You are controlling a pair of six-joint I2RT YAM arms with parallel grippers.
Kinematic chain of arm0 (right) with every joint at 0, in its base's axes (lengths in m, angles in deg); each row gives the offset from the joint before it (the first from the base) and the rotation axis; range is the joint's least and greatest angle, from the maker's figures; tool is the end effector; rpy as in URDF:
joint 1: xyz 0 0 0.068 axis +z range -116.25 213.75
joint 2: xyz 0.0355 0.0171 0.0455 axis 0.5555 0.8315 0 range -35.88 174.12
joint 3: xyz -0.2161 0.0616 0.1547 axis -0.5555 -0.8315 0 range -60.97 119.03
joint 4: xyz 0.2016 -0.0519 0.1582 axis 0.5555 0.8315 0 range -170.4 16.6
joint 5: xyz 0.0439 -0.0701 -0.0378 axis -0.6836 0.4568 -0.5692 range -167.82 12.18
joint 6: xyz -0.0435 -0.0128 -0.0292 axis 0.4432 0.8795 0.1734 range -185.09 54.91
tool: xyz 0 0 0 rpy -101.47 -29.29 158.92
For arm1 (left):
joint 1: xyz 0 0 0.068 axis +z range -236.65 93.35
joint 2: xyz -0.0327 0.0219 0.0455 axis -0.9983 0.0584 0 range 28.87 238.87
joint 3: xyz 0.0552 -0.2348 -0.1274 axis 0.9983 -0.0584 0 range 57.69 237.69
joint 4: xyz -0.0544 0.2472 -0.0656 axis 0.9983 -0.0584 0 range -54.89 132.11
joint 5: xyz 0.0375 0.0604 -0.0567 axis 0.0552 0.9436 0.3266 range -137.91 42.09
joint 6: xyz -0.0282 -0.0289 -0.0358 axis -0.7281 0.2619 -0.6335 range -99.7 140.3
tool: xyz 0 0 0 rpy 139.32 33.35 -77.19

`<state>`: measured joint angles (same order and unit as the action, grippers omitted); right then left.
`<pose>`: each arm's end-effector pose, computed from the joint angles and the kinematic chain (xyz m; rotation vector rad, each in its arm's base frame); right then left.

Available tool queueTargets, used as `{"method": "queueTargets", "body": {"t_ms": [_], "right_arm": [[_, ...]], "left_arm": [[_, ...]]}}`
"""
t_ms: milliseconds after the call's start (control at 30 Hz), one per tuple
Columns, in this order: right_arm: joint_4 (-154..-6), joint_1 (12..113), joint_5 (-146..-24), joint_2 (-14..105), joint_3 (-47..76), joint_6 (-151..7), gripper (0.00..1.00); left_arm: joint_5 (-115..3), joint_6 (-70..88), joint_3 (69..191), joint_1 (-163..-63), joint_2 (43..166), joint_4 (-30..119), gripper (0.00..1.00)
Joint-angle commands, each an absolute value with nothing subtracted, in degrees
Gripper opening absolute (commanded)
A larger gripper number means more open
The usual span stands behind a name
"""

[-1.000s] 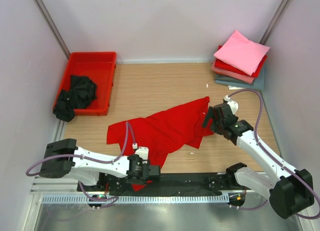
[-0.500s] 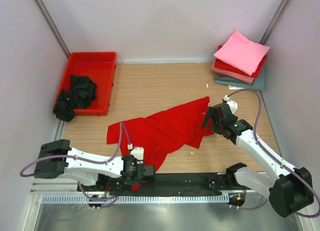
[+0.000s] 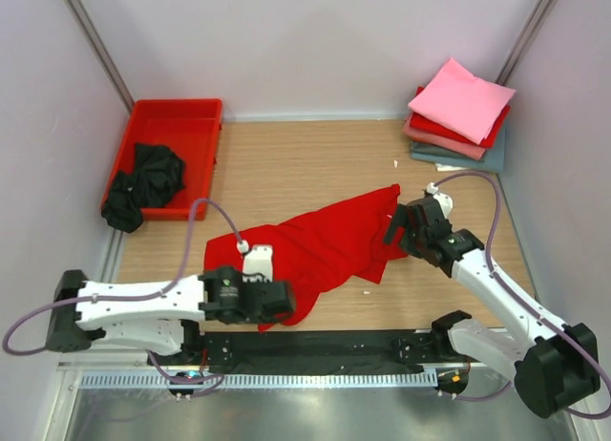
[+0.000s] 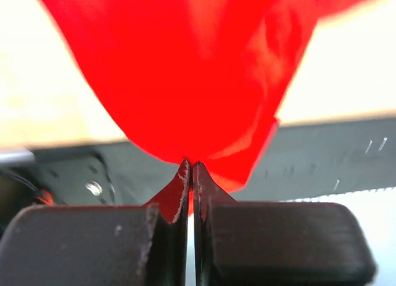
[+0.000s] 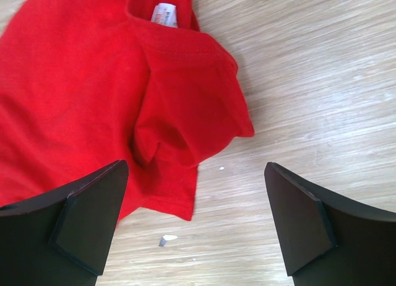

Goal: Fold and stack the t-shirts
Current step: Flatten the tshirt out

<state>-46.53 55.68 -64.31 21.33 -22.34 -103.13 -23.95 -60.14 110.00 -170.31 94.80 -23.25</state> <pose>0.1836 0.0650 0.2281 0.4420 2.4179 0.1654 0.0348 -0.1823 0.2505 0.0206 2.6967 -0.1784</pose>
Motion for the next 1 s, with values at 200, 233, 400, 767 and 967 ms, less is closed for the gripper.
{"method": "queueTargets", "body": {"t_ms": [200, 233, 400, 767, 967], "right_arm": [[-49.62, 55.63, -69.29, 14.92, -30.02, -109.73, 0.98], [-50.42, 55.63, -69.65, 15.01, -30.73, -110.09, 0.97], [-54.90, 55.63, -70.36, 18.25, -32.67, -110.18, 0.90], [-63.08, 55.63, -64.29, 27.40, -32.41, -107.10, 0.78], [-66.42, 55.46, -62.53, 32.93, -30.74, -105.26, 0.37]], "left_arm": [[-17.41, -24.49, 120.87, -134.00, 85.82, -25.21, 0.00], [-17.76, -21.82, 122.54, -130.98, 86.08, -23.99, 0.00], [-26.61, -13.02, 126.69, -116.29, 88.53, -18.63, 0.00], [-33.41, -7.30, 118.51, -103.53, 91.53, -8.16, 0.00], [-34.73, -7.03, 117.54, -102.03, 91.88, -6.49, 0.00]]}}
